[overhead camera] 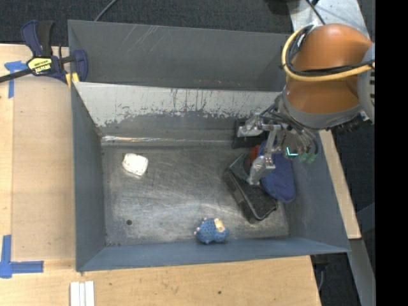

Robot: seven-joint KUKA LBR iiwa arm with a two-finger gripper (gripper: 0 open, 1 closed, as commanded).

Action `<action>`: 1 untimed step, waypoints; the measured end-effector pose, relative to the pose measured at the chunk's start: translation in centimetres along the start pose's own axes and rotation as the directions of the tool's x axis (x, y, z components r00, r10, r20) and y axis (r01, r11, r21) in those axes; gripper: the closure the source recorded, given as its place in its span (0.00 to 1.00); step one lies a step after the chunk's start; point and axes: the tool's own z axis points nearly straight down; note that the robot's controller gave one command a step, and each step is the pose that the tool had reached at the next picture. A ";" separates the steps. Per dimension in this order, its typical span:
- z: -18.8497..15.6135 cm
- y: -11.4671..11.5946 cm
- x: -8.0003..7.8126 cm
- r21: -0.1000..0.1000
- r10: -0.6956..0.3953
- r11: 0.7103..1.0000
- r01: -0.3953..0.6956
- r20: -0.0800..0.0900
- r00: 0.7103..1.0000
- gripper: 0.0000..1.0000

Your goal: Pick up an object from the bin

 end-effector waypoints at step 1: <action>10.8 -6.0 1.9 0.009 -0.246 0.969 0.246 0.022 0.969 0.00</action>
Offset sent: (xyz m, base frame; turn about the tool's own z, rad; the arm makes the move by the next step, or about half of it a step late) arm -0.0294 -0.0682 -0.1347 -0.2712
